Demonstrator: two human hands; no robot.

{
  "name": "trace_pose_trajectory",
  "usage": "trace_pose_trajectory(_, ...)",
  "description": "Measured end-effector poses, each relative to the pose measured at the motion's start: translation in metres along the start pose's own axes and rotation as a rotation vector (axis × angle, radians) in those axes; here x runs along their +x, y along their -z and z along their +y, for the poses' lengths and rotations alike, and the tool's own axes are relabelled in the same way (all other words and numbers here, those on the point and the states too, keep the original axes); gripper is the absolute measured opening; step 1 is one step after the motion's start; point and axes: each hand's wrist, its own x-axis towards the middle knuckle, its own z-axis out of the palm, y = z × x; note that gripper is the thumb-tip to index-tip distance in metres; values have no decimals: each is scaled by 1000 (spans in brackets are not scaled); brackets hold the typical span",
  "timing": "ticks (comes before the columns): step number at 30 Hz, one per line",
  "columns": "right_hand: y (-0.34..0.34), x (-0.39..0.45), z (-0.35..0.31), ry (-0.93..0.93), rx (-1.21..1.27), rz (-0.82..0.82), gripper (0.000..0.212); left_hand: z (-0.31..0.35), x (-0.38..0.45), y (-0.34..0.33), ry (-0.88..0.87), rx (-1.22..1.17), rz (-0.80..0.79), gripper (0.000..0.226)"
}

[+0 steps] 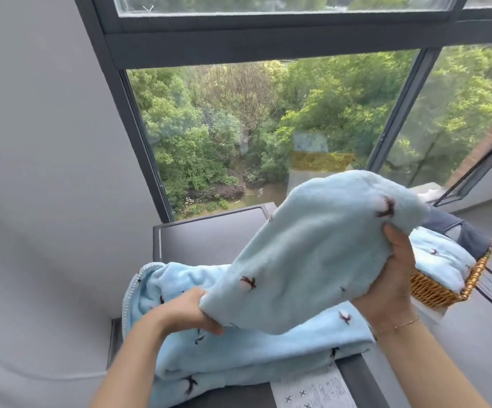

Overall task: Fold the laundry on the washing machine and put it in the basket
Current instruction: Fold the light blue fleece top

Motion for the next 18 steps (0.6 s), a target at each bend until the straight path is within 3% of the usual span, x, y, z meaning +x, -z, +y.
trace_pose_trajectory(2,14,-16,-7,7,-55,73,27,-6,-7,-4,24,26,-22,15)
trace_pose_trajectory(6,33,-29,-16,-26,-78,131,25,-15,-7,-10,0,76,-53,19)
trace_pose_trajectory(10,42,-3,-36,-23,-1,208,34,-14,0,10,20,-47,118,40)
trace_pose_trajectory(12,63,25,-39,-16,-12,346,23,-5,6,16,25,-135,264,32)
trace_pose_trajectory(15,115,60,-25,-111,-96,542,102,7,25,5,33,-24,463,22)
trace_pose_trajectory(16,127,66,-15,-200,-187,597,96,7,31,-6,76,143,510,30)
trace_pose_trajectory(18,144,65,5,-331,-423,726,48,12,38,-33,71,430,579,49)
